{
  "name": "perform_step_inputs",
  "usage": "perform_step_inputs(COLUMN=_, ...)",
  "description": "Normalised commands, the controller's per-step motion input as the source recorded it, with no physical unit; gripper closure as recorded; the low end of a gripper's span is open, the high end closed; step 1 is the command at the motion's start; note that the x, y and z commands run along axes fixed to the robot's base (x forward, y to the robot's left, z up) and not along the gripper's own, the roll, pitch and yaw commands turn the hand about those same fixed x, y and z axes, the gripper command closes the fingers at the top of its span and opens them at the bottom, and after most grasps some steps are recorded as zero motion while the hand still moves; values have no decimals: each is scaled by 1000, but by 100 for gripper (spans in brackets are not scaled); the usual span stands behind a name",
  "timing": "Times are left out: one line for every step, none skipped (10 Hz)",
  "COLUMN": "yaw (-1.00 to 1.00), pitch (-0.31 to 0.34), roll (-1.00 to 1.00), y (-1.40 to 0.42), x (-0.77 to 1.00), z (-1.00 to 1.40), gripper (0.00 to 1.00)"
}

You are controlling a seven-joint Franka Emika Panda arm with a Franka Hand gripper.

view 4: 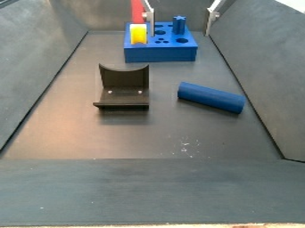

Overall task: Pick up the round object. Move up. Place the round object on the fixture. Regrasp the round object. Move to above the board. Insert the round object.
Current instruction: Pick up the round object.

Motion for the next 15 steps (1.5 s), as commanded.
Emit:
perform_step_inputs(yaw=29, pitch=0, roll=0, y=0, x=0, z=-126, gripper=0)
perform_step_inputs(yaw=0, pitch=0, roll=-11, y=0, x=0, z=0, gripper=0)
perform_step_inputs(yaw=0, pitch=0, roll=0, y=0, x=0, z=-63, gripper=0)
perform_step_inputs(yaw=551, pitch=-66, roll=-44, y=-17, x=-154, z=-466, gripper=0)
perform_step_inputs(yaw=777, pitch=-19, roll=0, y=-163, x=-151, z=-609, gripper=0)
perform_step_inputs(yaw=780, pitch=0, roll=49, y=-226, x=-194, z=-757, gripper=0)
perform_step_inputs(yaw=771, pitch=0, roll=71, y=-243, x=-214, z=-800, gripper=0)
perform_step_inputs(yaw=783, pitch=16, roll=99, y=-314, x=-149, z=-786, gripper=0)
perform_step_inputs(yaw=640, pitch=-29, roll=46, y=-254, x=-169, z=-1000, gripper=0)
perform_step_inputs(yaw=417, pitch=0, roll=51, y=-83, x=-31, z=-1000, gripper=0)
perform_step_inputs(yaw=337, pitch=0, roll=70, y=0, x=0, z=-1000, gripper=0)
perform_step_inputs(yaw=254, pitch=0, roll=123, y=0, x=-100, z=-923, gripper=0)
perform_step_inputs(yaw=297, pitch=0, roll=104, y=0, x=-220, z=-951, gripper=0)
perform_step_inputs(yaw=446, pitch=-20, roll=107, y=-106, x=-311, z=-837, gripper=0)
perform_step_inputs(yaw=471, pitch=-27, roll=116, y=-151, x=-291, z=-743, gripper=0)
